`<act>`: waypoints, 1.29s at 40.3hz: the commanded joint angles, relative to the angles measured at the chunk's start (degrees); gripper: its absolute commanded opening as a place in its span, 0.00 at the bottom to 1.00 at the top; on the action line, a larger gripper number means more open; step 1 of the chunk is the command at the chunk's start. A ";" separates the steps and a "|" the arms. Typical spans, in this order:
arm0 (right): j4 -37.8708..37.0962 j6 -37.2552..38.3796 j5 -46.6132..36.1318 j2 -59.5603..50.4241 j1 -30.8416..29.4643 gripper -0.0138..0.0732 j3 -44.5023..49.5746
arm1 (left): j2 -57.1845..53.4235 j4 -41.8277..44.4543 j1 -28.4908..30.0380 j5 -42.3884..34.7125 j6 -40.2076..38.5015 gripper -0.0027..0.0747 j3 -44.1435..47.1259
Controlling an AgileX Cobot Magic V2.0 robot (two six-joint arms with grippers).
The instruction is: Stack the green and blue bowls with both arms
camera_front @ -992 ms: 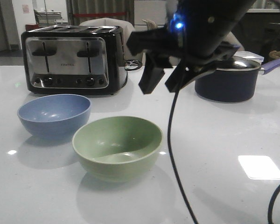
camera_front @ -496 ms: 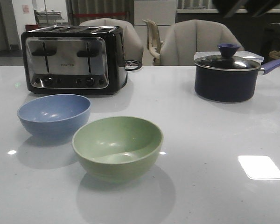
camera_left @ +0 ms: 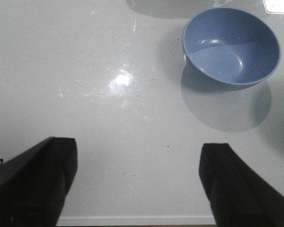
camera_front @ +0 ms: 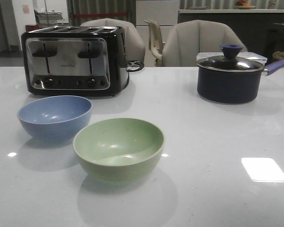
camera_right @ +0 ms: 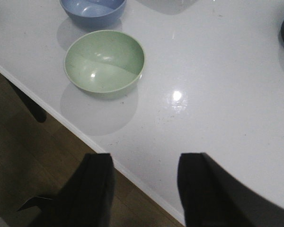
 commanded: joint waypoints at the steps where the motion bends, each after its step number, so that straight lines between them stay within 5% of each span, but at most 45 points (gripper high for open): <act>1: -0.40 -0.64 -3.31 -2.14 -0.03 0.66 -0.28 | -0.05 -0.43 0.01 -4.73 -0.37 0.79 -2.08; 34: -0.40 -0.64 -2.88 -2.53 -0.03 0.66 -0.19 | 0.60 -0.43 -2.07 -7.13 -0.23 0.79 -3.00; 52: -0.40 -0.64 -2.88 -2.53 -0.03 0.66 -0.19 | 20.83 -0.03 -6.03 -7.42 -0.23 0.79 -15.28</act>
